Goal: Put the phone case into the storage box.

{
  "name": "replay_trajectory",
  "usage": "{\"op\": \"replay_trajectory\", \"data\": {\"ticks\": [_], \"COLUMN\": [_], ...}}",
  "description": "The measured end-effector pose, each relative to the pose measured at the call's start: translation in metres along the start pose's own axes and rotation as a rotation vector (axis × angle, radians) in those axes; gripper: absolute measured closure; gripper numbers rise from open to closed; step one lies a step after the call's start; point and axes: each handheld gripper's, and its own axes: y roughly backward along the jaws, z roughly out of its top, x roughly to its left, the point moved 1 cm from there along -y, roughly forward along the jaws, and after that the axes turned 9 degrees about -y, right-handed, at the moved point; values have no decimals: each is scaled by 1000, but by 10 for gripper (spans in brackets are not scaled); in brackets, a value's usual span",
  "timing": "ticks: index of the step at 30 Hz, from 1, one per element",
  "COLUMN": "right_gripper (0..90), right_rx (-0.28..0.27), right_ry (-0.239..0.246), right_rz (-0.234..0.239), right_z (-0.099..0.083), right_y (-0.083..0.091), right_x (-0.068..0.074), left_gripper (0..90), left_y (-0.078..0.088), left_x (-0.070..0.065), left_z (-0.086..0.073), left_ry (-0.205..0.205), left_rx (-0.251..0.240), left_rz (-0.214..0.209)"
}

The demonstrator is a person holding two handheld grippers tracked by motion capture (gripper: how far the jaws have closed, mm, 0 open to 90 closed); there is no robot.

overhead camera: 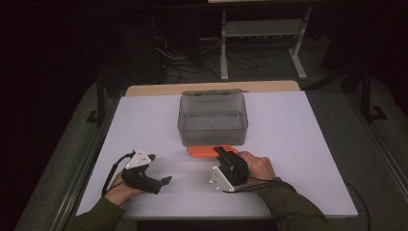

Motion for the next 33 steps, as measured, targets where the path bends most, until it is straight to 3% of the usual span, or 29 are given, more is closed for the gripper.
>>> {"op": "replay_trajectory", "data": {"ticks": [13,22,33], "right_gripper": [796,796,796], "right_rx": [0,3,12], "right_ry": [-78,-172,-246], "right_rz": [39,77,114], "right_z": [-3,-6,-7], "right_y": [0,-2,-1], "right_x": [-8,-14,-18], "left_gripper": [0,0,0], "left_y": [0,0,0], "left_x": [0,0,-1], "left_z": [1,1,1], "left_ry": [-4,-6,0], "left_rx": [-5,-9,-9], "left_rz": [-3,-2,-4]}}
